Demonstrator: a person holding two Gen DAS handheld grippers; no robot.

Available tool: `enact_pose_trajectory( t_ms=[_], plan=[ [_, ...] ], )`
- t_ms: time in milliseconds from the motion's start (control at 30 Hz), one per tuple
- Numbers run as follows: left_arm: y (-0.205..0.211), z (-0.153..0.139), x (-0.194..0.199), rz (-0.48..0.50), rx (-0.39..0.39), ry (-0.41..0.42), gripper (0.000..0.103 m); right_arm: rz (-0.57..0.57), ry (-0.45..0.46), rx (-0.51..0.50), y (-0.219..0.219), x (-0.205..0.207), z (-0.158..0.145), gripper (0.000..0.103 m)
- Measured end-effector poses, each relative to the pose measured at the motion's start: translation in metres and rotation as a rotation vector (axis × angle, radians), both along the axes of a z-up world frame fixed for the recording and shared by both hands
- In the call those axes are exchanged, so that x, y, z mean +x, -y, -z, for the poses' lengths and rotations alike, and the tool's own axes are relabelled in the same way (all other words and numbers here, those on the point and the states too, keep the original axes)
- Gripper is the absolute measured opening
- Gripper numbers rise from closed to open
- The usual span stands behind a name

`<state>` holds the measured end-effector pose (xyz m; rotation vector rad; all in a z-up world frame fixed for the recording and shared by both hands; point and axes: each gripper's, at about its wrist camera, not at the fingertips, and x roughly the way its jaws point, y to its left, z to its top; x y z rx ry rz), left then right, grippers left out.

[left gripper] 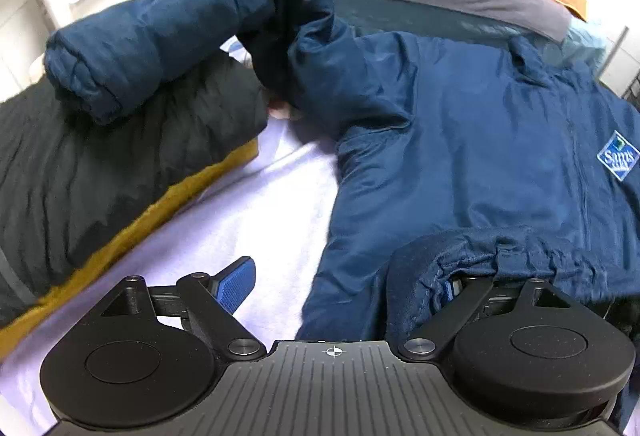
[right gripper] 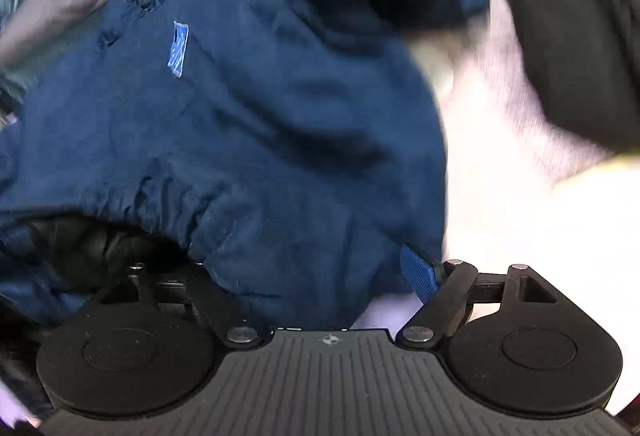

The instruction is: Fold large clothes

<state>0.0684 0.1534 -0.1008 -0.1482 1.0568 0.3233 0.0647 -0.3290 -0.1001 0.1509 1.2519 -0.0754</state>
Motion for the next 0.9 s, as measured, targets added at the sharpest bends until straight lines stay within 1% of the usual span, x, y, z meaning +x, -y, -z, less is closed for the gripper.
enact_pose_trajectory(
  t_ms=[33, 100, 133, 167, 200, 267, 300, 333, 367, 400, 433, 467, 500, 567, 600, 700, 767, 800, 900],
  plan=[
    [0.000, -0.002, -0.002, 0.010, -0.005, 0.002, 0.103, -0.027, -0.003, -0.036, 0.000, -0.011, 0.000, 0.088],
    [0.001, -0.007, -0.009, 0.039, -0.020, 0.014, 0.103, -0.117, 0.010, -0.104, 0.003, -0.037, -0.005, 0.079],
    [0.003, -0.009, -0.011, 0.053, -0.024, 0.016, 0.103, -0.171, 0.034, -0.149, 0.007, -0.051, -0.011, 0.066],
    [0.006, -0.010, -0.014, 0.070, -0.024, 0.015, 0.103, -0.209, 0.044, -0.194, 0.011, -0.060, -0.015, 0.056],
    [0.010, -0.012, -0.017, 0.092, -0.020, 0.013, 0.103, -0.231, 0.050, -0.234, 0.016, -0.071, -0.020, 0.053],
    [0.020, -0.015, -0.024, 0.145, -0.001, 0.007, 0.103, -0.266, 0.081, -0.325, 0.027, -0.081, -0.036, 0.053],
    [0.025, -0.017, -0.029, 0.167, 0.016, 0.002, 0.103, -0.302, 0.111, -0.402, 0.028, -0.085, -0.047, 0.055],
    [0.029, -0.018, -0.034, 0.186, 0.040, -0.005, 0.103, -0.364, 0.155, -0.522, 0.029, -0.086, -0.056, 0.069],
    [0.032, -0.018, -0.040, 0.204, 0.052, -0.013, 0.103, -0.437, 0.187, -0.657, 0.025, -0.089, -0.062, 0.087],
    [0.031, -0.017, -0.046, 0.217, 0.050, -0.025, 0.103, -0.506, 0.188, -0.763, 0.023, -0.091, -0.064, 0.094],
    [0.029, -0.014, -0.053, 0.220, 0.041, -0.045, 0.103, -0.546, 0.177, -0.796, 0.024, -0.093, -0.066, 0.096],
    [0.026, -0.009, -0.062, 0.219, 0.029, -0.076, 0.103, -0.553, 0.159, -0.776, 0.027, -0.093, -0.066, 0.096],
    [0.022, -0.001, -0.072, 0.227, 0.014, -0.109, 0.103, -0.548, 0.122, -0.721, 0.031, -0.093, -0.064, 0.096],
    [0.016, 0.015, -0.093, 0.244, 0.014, -0.163, 0.103, -0.589, 0.012, -0.594, 0.034, -0.097, -0.051, 0.096],
    [0.015, 0.022, -0.103, 0.247, 0.019, -0.185, 0.103, -0.615, -0.018, -0.568, 0.033, -0.103, -0.045, 0.096],
    [0.011, 0.045, -0.133, 0.231, 0.015, -0.259, 0.103, -0.718, -0.057, -0.555, 0.023, -0.132, -0.024, 0.096],
    [0.008, 0.056, -0.145, 0.210, -0.002, -0.293, 0.103, -0.739, -0.072, -0.556, 0.018, -0.144, -0.017, 0.096],
    [0.007, 0.061, -0.150, 0.201, 0.001, -0.313, 0.103, -0.748, -0.093, -0.537, 0.017, -0.149, -0.014, 0.096],
    [0.009, 0.072, -0.162, 0.216, 0.036, -0.376, 0.103, -0.753, -0.138, -0.521, 0.021, -0.155, -0.004, 0.097]
  ],
)
